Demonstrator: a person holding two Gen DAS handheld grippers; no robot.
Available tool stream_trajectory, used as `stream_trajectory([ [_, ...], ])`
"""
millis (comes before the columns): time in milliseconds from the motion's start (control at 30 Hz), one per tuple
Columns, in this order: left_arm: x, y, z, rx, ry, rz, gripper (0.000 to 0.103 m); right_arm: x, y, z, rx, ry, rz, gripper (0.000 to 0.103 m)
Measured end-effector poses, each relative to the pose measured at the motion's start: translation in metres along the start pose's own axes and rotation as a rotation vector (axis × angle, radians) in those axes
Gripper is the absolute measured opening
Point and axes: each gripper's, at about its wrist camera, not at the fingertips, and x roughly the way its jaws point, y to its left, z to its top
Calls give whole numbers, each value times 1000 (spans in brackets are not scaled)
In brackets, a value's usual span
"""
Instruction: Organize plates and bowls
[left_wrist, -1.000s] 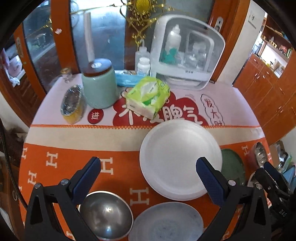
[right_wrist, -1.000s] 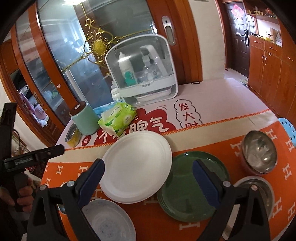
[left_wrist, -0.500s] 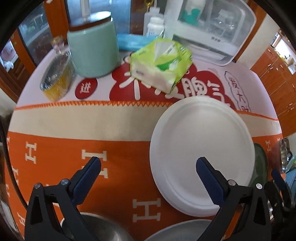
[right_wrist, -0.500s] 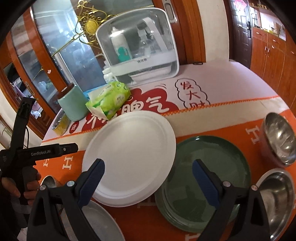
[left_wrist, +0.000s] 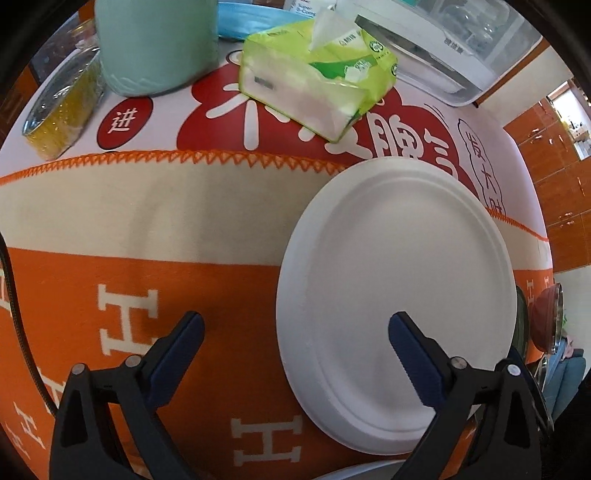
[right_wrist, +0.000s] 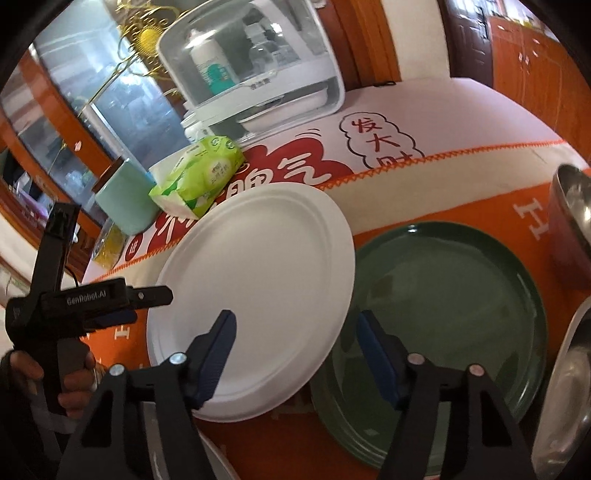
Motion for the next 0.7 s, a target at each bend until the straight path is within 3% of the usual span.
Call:
stream_trajectory([
  [100,3,-1,2,1,0,0,93,2,-7,0,39,2,5,52],
  [300,1,-5,6,23,-24,4,72,5,-17,0,100,14,30,30],
  [367,0,-4,6,19,-27,-8,64,6,-19,0,118,19,42,27],
  [533,0,-7,7,39,-28,-4,56,9,-24,-1,159,46,61,18],
  [700,0,-9,5,48,-15,-26,40,7,-24,-3,178,50,70,18],
])
